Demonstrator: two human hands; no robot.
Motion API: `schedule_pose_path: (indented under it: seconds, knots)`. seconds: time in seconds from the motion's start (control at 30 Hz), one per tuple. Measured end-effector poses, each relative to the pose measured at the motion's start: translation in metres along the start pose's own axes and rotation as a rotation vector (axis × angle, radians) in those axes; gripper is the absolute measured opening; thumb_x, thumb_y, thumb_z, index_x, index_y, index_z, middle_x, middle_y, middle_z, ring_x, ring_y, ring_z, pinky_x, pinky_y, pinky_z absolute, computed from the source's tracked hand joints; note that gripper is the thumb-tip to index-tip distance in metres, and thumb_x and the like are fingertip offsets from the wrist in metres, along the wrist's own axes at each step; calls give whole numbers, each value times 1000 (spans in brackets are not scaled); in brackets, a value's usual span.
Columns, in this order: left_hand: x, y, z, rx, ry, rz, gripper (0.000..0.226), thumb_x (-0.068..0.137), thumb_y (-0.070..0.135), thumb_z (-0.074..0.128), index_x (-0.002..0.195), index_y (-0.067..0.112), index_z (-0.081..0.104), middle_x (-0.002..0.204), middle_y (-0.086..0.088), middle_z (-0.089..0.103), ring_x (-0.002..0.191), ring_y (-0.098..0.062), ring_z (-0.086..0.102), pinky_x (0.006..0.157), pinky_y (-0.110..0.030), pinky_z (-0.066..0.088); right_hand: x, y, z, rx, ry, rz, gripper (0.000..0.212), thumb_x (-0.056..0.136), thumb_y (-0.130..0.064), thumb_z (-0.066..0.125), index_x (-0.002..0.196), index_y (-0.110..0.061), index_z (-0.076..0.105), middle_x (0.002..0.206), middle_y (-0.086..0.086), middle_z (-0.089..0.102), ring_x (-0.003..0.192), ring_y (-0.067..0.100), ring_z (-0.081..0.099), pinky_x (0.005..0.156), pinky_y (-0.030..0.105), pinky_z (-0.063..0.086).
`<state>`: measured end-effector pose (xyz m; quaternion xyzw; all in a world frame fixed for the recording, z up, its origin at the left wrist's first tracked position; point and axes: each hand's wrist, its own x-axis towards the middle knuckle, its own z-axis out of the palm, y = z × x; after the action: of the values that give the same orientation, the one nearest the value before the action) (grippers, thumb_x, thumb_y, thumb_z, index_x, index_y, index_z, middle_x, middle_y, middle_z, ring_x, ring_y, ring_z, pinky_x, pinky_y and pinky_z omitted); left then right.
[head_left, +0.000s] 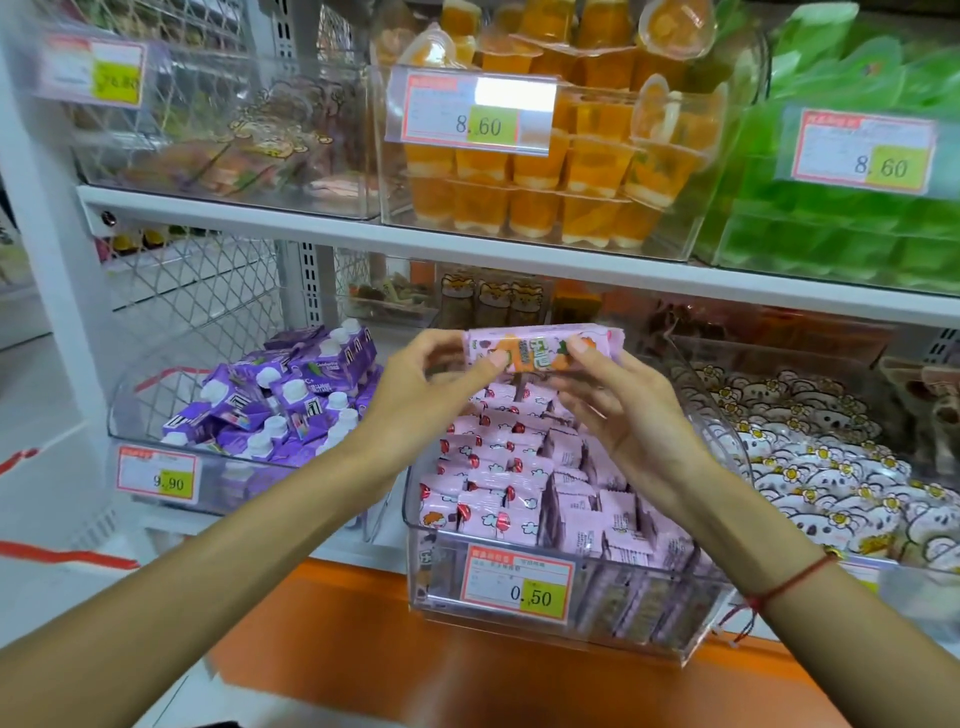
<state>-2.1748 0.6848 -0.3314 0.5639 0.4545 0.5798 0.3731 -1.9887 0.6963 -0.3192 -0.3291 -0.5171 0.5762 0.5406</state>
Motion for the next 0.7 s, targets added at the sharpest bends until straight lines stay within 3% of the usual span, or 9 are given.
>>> schedule_pose_path:
  seconds: [0.1, 0.2, 0.3, 0.4, 0.5, 0.6, 0.63, 0.7]
  knots:
    - [13, 3, 1, 289, -92, 172, 48, 83, 24, 70, 126, 21, 50, 118, 12, 58, 96, 14, 55, 77, -1, 42, 5, -1, -6, -71, 53, -68, 23, 72, -28, 73, 90, -15, 73, 91, 1, 75, 82, 7, 69, 71, 12, 51]
    - [31, 8, 6, 504, -221, 321, 66, 85, 26, 68, 142, 26, 36, 139, 6, 43, 123, -4, 43, 99, -19, 37, 12, -4, -7, -232, 54, -125, 22, 77, -22, 74, 97, -14, 72, 94, 3, 75, 88, 14, 71, 77, 18, 54]
    - [48, 10, 17, 537, -309, 397, 51, 89, 25, 63, 137, 27, 46, 132, 4, 53, 119, -10, 51, 101, -34, 44, 27, -3, -7, -349, 87, -144, 35, 75, -21, 78, 108, -14, 68, 100, 4, 73, 93, 17, 70, 81, 24, 54]
    - [70, 1, 19, 609, -272, 428, 50, 91, 28, 61, 138, 23, 45, 136, 1, 53, 124, -14, 49, 103, -40, 42, 46, 3, -19, -374, 170, -100, 47, 79, -14, 75, 122, -12, 56, 107, 4, 69, 96, 15, 67, 80, 23, 53]
    - [87, -12, 21, 530, -305, 376, 58, 92, 26, 59, 143, 22, 32, 141, 3, 46, 128, -9, 42, 107, -28, 35, 61, 19, -35, -952, 85, -47, 35, 91, -10, 57, 126, -11, 54, 120, 5, 63, 102, 17, 60, 82, 25, 46]
    - [99, -23, 25, 464, -295, 317, 55, 89, 26, 64, 134, 32, 33, 123, 16, 50, 106, 14, 47, 87, 1, 32, 73, 40, -46, -1468, -151, -46, 41, 95, -14, 42, 135, -18, 48, 133, 12, 52, 121, 31, 46, 99, 38, 41]
    - [102, -26, 26, 447, -272, 303, 54, 87, 26, 66, 130, 34, 34, 115, 18, 52, 96, 19, 49, 80, 3, 33, 76, 44, -45, -1531, -198, -2, 43, 97, -19, 39, 139, -23, 44, 140, 11, 45, 127, 33, 39, 104, 42, 36]
    - [110, -31, 29, 445, -222, 292, 54, 84, 26, 69, 127, 32, 37, 108, 15, 53, 94, 6, 54, 78, -10, 40, 81, 48, -42, -1567, -258, 62, 44, 99, -26, 34, 143, -31, 37, 151, 8, 31, 135, 33, 26, 110, 45, 25]
